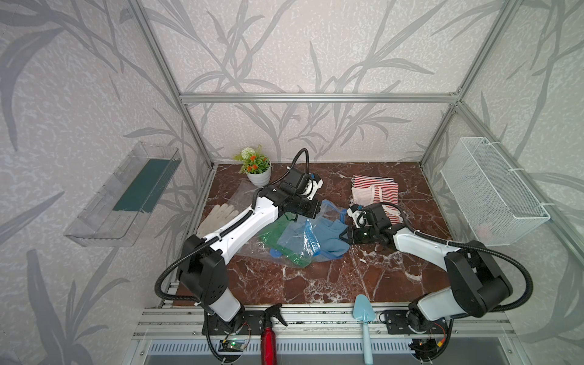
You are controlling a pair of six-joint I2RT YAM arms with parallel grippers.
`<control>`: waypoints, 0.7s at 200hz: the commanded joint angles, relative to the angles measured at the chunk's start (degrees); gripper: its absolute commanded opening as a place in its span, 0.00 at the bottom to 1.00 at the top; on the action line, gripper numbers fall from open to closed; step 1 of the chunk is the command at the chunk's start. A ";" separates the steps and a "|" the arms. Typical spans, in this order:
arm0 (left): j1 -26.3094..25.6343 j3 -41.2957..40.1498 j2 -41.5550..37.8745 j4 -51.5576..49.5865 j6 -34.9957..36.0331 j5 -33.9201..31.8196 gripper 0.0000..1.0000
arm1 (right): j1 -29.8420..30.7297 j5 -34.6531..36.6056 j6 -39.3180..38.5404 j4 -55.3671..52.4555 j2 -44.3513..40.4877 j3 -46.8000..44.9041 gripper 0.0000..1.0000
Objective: Take the tank top out of the vacuum bag
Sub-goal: Take out the tank top from the vacuum bag.
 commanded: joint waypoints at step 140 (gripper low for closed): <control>0.12 1.43 0.32 -0.42 0.63 0.01 0.00 | 3.77 7.16 1.97 -20.39 -12.71 8.04 0.00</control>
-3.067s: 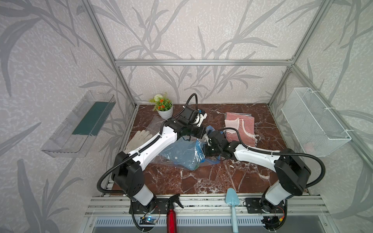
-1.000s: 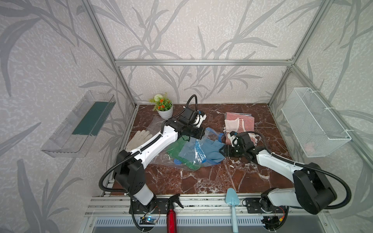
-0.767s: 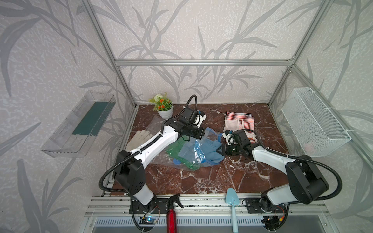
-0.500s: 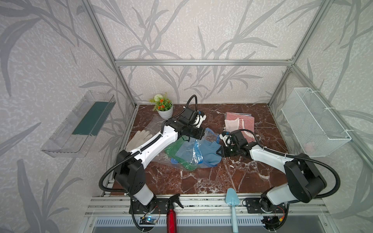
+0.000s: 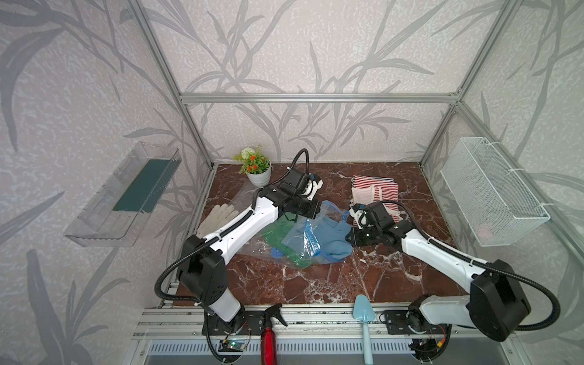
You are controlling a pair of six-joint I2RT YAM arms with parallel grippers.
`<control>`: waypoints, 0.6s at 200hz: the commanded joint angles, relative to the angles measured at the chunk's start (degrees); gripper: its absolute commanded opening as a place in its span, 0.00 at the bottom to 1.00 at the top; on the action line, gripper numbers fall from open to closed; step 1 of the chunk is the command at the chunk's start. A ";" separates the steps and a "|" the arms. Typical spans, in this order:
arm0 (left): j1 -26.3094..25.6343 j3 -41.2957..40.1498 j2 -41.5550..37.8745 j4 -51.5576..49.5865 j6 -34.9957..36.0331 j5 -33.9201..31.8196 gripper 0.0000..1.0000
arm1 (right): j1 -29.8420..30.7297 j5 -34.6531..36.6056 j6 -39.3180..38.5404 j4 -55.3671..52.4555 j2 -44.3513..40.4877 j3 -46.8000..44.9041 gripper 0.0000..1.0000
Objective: Take the tank top out of the vacuum bag
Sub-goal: Take out the tank top from the vacuum bag.
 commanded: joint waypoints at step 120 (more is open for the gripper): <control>0.19 1.55 0.70 0.00 0.61 0.17 0.00 | -3.39 -9.82 6.29 -13.00 -8.02 13.38 0.00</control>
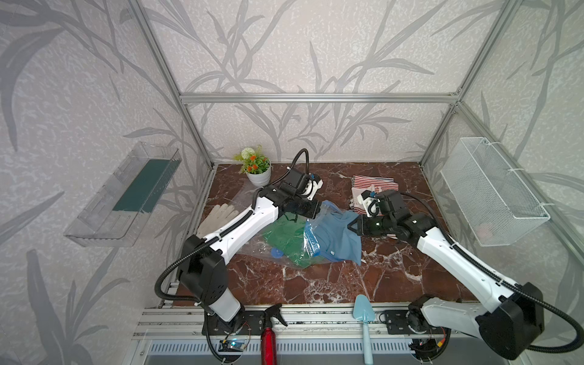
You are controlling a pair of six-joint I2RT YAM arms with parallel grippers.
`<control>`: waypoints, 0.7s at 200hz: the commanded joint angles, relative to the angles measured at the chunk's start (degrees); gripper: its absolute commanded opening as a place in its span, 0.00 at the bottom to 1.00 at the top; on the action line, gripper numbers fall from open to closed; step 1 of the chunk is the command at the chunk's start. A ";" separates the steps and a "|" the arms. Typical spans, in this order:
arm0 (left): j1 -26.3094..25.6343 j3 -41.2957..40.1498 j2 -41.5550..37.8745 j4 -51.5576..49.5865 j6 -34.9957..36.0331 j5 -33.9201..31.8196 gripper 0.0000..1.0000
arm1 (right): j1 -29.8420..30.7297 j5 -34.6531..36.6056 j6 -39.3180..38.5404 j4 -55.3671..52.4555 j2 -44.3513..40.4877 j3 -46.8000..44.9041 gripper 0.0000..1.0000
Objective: Take the tank top out of the vacuum bag
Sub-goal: Take out the tank top from the vacuum bag.
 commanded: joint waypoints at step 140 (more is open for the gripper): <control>0.09 1.56 -0.02 -0.15 0.68 -0.05 0.00 | -3.99 -8.51 1.97 -17.82 -2.62 14.88 0.00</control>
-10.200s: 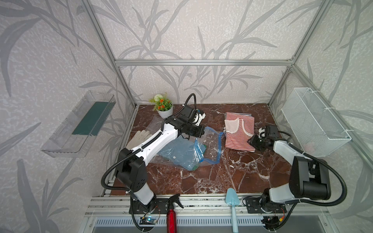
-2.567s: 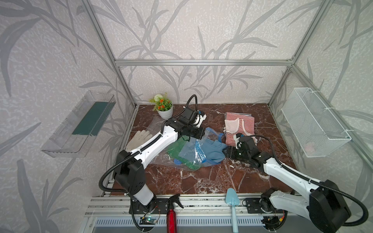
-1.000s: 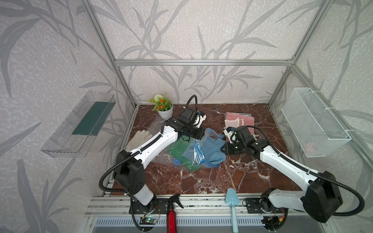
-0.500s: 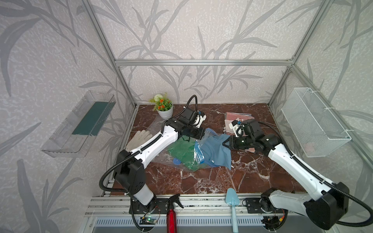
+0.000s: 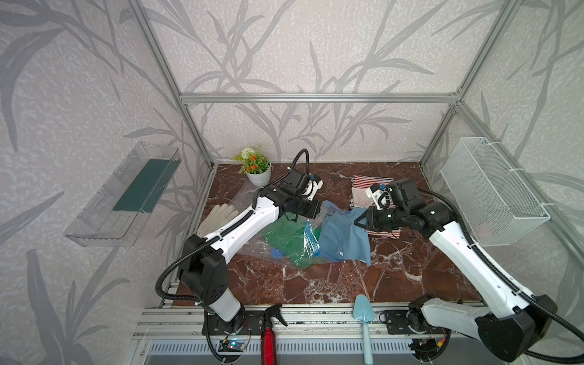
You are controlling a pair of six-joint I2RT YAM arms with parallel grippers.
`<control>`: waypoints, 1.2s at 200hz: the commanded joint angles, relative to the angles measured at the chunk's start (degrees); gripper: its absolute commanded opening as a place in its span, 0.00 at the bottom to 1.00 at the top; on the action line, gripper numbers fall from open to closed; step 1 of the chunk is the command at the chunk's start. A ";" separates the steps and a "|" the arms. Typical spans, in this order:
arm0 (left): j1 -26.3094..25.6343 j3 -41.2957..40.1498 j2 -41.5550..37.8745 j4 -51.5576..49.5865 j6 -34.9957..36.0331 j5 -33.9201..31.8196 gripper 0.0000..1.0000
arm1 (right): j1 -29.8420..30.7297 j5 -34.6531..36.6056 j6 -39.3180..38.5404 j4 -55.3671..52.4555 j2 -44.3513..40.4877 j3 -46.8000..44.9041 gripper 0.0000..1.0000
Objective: Take the tank top out of the vacuum bag
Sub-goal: Take out the tank top from the vacuum bag, then place the tank top on the tank top.
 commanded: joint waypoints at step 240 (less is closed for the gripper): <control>0.13 1.88 1.91 0.36 0.09 0.54 0.00 | -11.21 -3.11 -1.26 -26.43 7.65 34.78 0.00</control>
